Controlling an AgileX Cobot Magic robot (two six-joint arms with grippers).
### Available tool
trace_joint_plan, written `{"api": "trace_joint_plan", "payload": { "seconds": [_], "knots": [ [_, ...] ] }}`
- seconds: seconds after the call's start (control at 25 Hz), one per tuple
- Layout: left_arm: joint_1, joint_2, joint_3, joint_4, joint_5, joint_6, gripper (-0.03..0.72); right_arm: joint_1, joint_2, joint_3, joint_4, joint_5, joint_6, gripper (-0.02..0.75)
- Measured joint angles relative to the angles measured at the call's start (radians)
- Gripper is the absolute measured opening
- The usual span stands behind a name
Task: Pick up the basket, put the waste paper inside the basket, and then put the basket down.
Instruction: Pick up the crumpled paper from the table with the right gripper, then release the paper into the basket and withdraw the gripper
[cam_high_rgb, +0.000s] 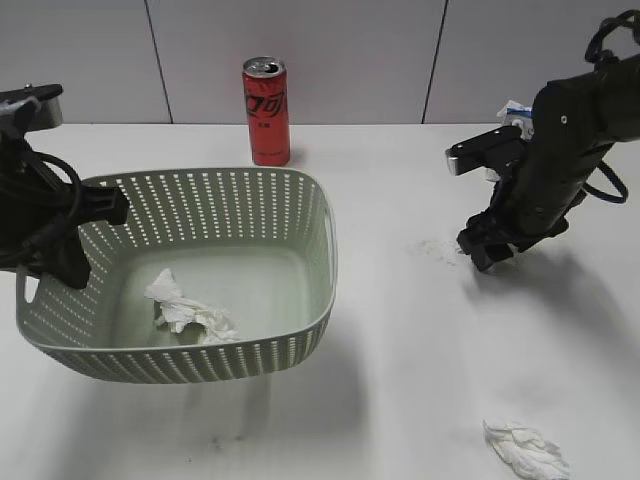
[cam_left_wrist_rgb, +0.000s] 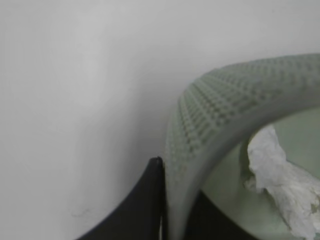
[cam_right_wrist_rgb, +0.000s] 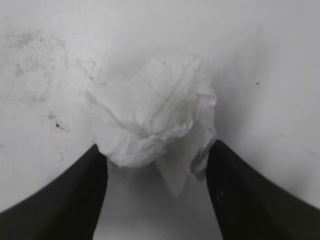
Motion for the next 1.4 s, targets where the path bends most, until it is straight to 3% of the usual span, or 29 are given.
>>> {"api": "trace_joint_plan", "payload": {
  "seconds": [0.12,0.24,0.44,0.52,0.72,0.92,1.12,1.4],
  "knots": [
    [0.000,0.000,0.000,0.000,-0.002,0.000,0.006,0.000,0.029,-0.004,-0.002,-0.042,0.001,0.451],
    [0.000,0.000,0.000,0.000,-0.002,0.000,0.006,0.000,0.038,-0.010,-0.009,-0.063,0.001,0.382],
    [0.000,0.000,0.000,0.000,-0.002,0.000,0.006,0.000,0.040,-0.011,-0.041,-0.041,0.003,0.071],
    [0.000,0.000,0.000,0.000,-0.002,0.000,0.006,0.000,0.040,-0.017,-0.060,0.001,0.003,0.014],
    [0.000,0.000,0.000,0.000,-0.002,0.000,0.006,0.000,-0.005,-0.027,-0.036,0.104,-0.028,-0.006],
    [0.000,0.000,0.000,0.000,-0.002,0.000,0.006,0.040,-0.203,-0.035,0.191,0.113,-0.257,-0.007],
    [0.000,0.000,0.000,0.000,-0.002,0.000,0.006,0.217,-0.404,-0.035,0.349,0.110,-0.426,-0.008],
    [0.000,0.000,0.000,0.000,0.004,0.000,0.006,0.495,-0.517,-0.035,0.407,0.006,-0.464,-0.008]
  ]
}}
